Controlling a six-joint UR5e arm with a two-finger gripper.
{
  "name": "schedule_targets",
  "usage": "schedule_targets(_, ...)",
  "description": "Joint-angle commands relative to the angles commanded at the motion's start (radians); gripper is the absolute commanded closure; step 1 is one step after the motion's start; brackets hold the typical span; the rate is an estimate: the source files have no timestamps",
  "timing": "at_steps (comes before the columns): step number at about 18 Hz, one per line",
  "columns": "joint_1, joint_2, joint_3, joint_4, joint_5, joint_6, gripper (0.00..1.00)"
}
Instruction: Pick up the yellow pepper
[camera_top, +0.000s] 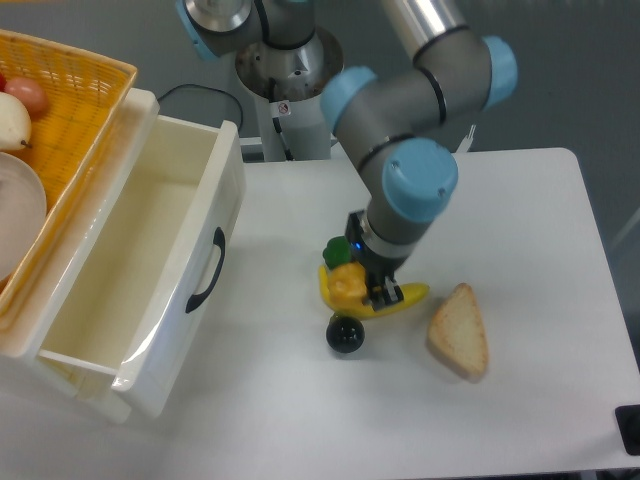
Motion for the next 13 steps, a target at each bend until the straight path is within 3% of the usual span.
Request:
schedule_targets(3, -0.009, 0.032, -0.005, -0.049, -0.014, -0.009, 0.66)
schedule_targets(13, -0.018, 0.032, -0.006, -0.043, -0.014, -0.032, 0.66)
